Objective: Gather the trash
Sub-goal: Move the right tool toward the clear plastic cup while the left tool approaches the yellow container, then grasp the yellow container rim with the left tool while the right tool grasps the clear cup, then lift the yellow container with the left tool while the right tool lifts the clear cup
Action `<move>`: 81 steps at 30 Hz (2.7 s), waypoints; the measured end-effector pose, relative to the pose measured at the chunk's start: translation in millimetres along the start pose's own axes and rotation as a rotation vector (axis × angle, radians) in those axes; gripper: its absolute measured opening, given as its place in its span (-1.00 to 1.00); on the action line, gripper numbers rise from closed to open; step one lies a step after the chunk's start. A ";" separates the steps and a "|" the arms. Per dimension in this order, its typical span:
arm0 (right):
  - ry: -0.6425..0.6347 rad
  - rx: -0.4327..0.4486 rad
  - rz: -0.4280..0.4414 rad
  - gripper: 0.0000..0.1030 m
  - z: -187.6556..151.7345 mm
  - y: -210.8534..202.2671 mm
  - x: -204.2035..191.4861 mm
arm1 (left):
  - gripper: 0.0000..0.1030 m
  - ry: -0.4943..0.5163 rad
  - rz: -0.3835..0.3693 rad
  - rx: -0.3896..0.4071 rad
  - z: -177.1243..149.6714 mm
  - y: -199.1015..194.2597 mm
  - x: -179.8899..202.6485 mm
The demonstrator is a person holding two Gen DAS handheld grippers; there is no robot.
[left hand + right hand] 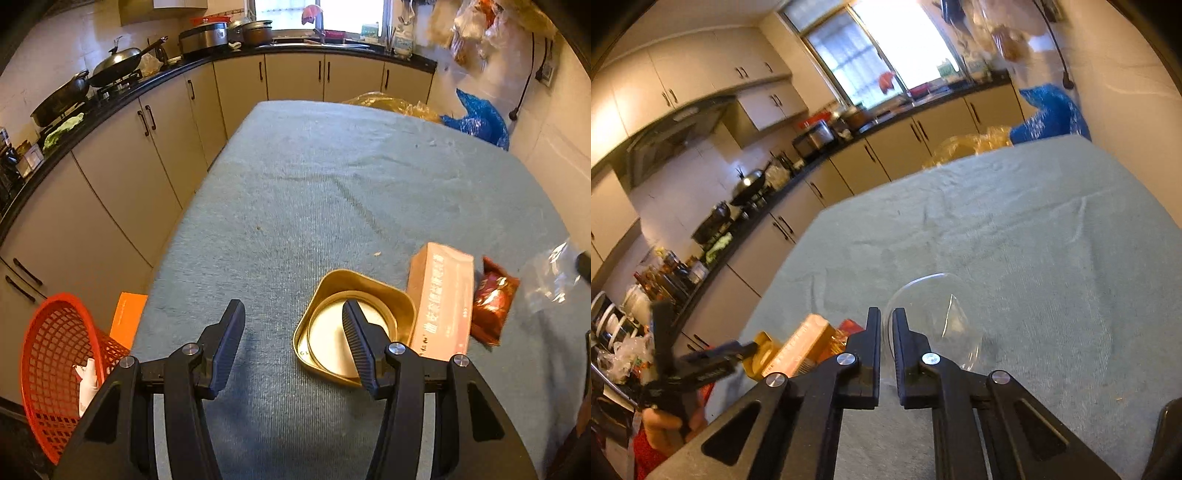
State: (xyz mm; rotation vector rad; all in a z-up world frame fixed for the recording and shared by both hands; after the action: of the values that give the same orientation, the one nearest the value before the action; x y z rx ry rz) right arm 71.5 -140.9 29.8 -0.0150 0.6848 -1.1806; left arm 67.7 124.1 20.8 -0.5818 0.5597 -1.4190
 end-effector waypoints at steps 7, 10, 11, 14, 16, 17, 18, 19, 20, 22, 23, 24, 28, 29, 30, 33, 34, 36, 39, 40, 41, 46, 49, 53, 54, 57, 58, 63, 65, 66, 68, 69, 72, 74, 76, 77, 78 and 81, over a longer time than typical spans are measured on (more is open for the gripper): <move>-0.010 0.036 0.011 -0.86 -2.3 -4.7 -4.7 | -0.60 -0.009 -0.018 -0.015 -10.3 15.5 0.8; -0.024 0.052 0.012 -0.86 -2.4 -8.5 -6.7 | -0.70 -0.012 -0.028 0.009 -12.5 15.9 4.4; -0.029 0.055 0.009 -0.86 -2.5 -8.7 -7.2 | -0.71 -0.009 -0.025 0.017 -12.5 15.5 5.3; -0.053 0.060 -0.002 -0.86 -4.3 -8.2 -10.2 | -0.75 -0.033 -0.025 0.068 -14.2 11.5 6.0; -0.074 0.068 -0.009 -0.86 -5.8 -9.2 -14.0 | -0.82 -0.053 -0.036 0.100 -13.3 7.3 4.1; -0.085 0.073 -0.013 -0.86 -5.4 -9.4 -15.3 | -0.88 -0.056 -0.036 0.112 -12.6 5.5 3.5; -0.103 0.083 -0.019 -0.86 -5.9 -10.8 -18.6 | -0.89 -0.057 -0.021 0.139 -11.4 1.7 2.1; -0.115 0.089 -0.021 -0.86 -5.7 -11.8 -20.6 | -0.89 -0.057 -0.011 0.156 -12.0 -1.4 0.0; -0.134 0.100 -0.023 -0.86 -5.7 -13.5 -23.6 | -0.89 -0.057 -0.008 0.166 -11.8 -2.9 -0.5; -0.159 0.114 -0.025 -0.86 -6.5 -15.7 -28.0 | -0.89 -0.060 -0.016 0.169 -11.5 -2.8 -0.9; -0.169 0.119 -0.026 -0.86 -7.2 -16.2 -29.9 | -0.89 -0.061 -0.020 0.166 -11.6 -1.8 -1.0; -0.177 0.118 -0.024 -0.86 -8.2 -15.9 -31.1 | -0.89 -0.066 -0.017 0.162 -11.8 -0.8 -2.7; -0.185 0.108 -0.018 -0.86 -10.3 -13.4 -32.7 | -0.89 -0.095 -0.005 0.167 -10.2 -1.1 -11.8; -0.186 0.107 -0.019 -0.86 -10.6 -13.1 -32.3 | -0.89 -0.097 -0.001 0.168 -11.1 -2.2 -13.6; -0.187 0.106 -0.020 -0.86 -11.0 -12.7 -31.4 | -0.89 -0.098 0.007 0.167 -11.2 -1.8 -14.9; -0.186 0.105 -0.023 -0.86 -11.4 -12.4 -30.4 | -0.89 -0.097 0.015 0.164 -11.3 -1.1 -13.4; -0.186 0.104 -0.024 -0.86 -11.5 -12.2 -29.6 | -0.89 -0.093 0.020 0.164 -11.1 -1.0 -12.6; -0.185 0.103 -0.026 -0.86 -11.5 -11.7 -28.9 | -0.89 -0.086 0.027 0.169 -10.9 -2.3 -11.4; -0.179 0.097 -0.039 -0.86 -11.5 -9.7 -26.4 | -0.89 -0.078 0.043 0.181 -9.4 -6.3 -10.7; -0.174 0.093 -0.044 -0.86 -11.9 -8.9 -25.0 | -0.89 -0.077 0.048 0.182 -9.2 -7.5 -10.7; -0.168 0.089 -0.052 -0.86 -11.8 -7.8 -22.9 | -0.89 -0.077 0.052 0.185 -8.8 -9.7 -10.8; -0.123 0.072 -0.083 -0.86 -11.9 -8.6 -16.3 | -0.89 -0.061 0.069 0.202 -13.1 -26.1 -11.7; -0.099 0.079 -0.075 -0.86 -10.6 -18.6 -19.7 | -0.89 -0.045 0.076 0.211 -17.5 -37.8 -10.9; -0.088 0.095 -0.047 -0.86 -12.1 -37.1 -31.6 | -0.89 -0.033 0.080 0.224 -22.8 -53.3 -10.4; -0.089 0.098 -0.043 -0.86 -12.4 -40.6 -34.8 | -0.89 -0.030 0.079 0.227 -23.7 -55.9 -10.5; -0.097 0.108 -0.027 -0.86 -14.2 -53.6 -45.4 | -0.89 -0.023 0.077 0.239 -28.3 -68.7 -10.2; -0.098 0.108 -0.021 -0.86 -15.4 -57.3 -48.4 | -0.89 -0.021 0.075 0.239 -29.5 -71.2 -9.5; -0.096 0.096 0.012 -0.86 -22.2 -68.3 -60.3 | -0.89 -0.011 0.068 0.250 -38.2 -88.2 -7.7; -0.098 0.089 0.025 -0.86 -25.0 -70.8 -65.5 | -0.89 -0.009 0.067 0.257 -41.1 -94.4 -7.9; -0.100 0.086 0.031 -0.86 -26.7 -71.8 -68.5 | -0.89 -0.005 0.069 0.261 -42.8 -98.7 -8.0; -0.105 0.081 0.044 -0.86 -29.5 -73.7 -74.0 | -0.89 -0.003 0.070 0.266 -45.1 -103.1 -8.4; -0.105 0.078 0.051 -0.86 -30.4 -74.3 -76.3 | -0.88 -0.003 0.071 0.269 -46.6 -106.6 -8.9; -0.109 0.070 0.066 -0.86 -32.9 -75.3 -83.8 | -0.88 -0.005 0.072 0.272 -50.3 -112.0 -8.4; -0.114 0.065 0.078 -0.86 -34.4 -76.0 -89.5 | -0.88 -0.006 0.071 0.274 -53.3 -114.8 -9.4; -0.124 0.061 0.086 -0.86 -36.6 -76.4 -95.0 | -0.88 -0.007 0.071 0.273 -55.1 -116.3 -10.7; -0.128 0.059 0.088 -0.86 -36.8 -76.4 -96.4 | -0.88 -0.009 0.070 0.274 -55.8 -117.4 -10.9; -0.133 0.056 0.092 -0.86 -38.3 -76.2 -99.7 | -0.88 -0.011 0.070 0.274 -55.9 -118.1 -11.8; -0.142 0.047 0.105 -0.86 -40.7 -75.1 -106.2 | -0.88 -0.015 0.071 0.280 -57.0 -121.9 -13.6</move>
State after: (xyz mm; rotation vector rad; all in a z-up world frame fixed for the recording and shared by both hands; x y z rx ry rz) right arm -33.7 -67.3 75.4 -0.0225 0.5266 -1.0836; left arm -61.5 127.7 60.6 -0.3451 0.3575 -1.3945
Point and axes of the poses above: each gripper's, at about its wrist camera, not at the fingertips, and y roughly the way its jaws point, x to its right, z to its top, the point moved 2 cm from there along y, roughly the way its jaws point, and after that the axes turned 12 degrees about x, right-handed, at the moved point
